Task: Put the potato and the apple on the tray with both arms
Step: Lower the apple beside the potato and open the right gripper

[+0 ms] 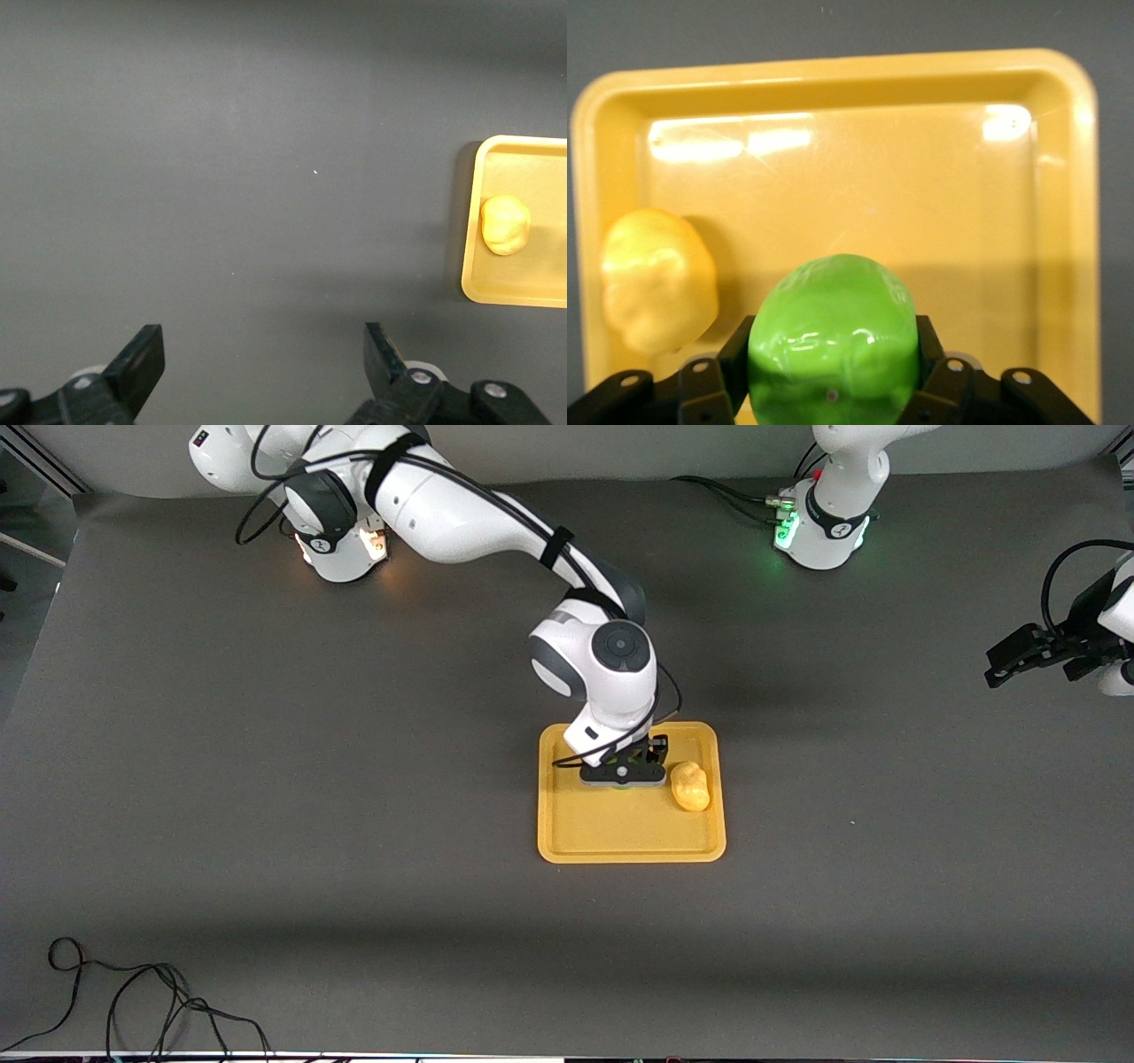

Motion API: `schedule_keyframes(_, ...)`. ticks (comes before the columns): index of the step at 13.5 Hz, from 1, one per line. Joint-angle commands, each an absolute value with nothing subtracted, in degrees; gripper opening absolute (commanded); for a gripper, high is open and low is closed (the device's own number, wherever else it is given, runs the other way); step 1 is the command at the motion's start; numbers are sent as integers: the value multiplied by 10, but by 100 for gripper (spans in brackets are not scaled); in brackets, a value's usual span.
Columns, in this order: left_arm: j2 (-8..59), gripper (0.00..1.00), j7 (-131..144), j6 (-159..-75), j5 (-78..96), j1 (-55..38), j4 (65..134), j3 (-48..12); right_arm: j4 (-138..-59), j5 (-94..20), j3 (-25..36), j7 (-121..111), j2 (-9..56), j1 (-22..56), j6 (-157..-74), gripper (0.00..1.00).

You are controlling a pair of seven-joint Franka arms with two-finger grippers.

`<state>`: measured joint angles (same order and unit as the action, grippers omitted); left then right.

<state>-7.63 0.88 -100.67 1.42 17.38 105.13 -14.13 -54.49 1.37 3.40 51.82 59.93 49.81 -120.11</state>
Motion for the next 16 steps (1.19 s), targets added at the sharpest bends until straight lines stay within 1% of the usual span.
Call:
schedule_keyframes(1,-81,100,1,-1005,19,177,1051,-142,-515,44,38,524,634,499,-1209,39)
schedule_keyframes(4,-81,100,2,-1005,19,176,1051,-142,-516,49,38,526,649,498,-1222,39)
schedule_keyframes(7,-81,100,2,-1004,18,176,1051,-142,-516,48,38,528,649,494,-1237,39)
schedule_keyframes(8,-80,100,2,-1004,18,177,1051,-142,-516,49,38,529,650,494,-1237,82)
schedule_keyframes(9,-81,100,2,-1004,18,177,1050,-142,-517,49,38,528,650,493,-1237,100)
schedule_keyframes(12,-80,100,2,-1004,18,176,1049,-142,-517,49,40,527,638,492,-1229,100)
schedule_keyframes(13,-80,100,2,-1004,18,176,1049,-142,-516,49,40,527,628,492,-1212,100)
schedule_keyframes(16,-80,100,3,-1003,18,176,1049,-142,-515,48,45,524,562,490,-1128,100)
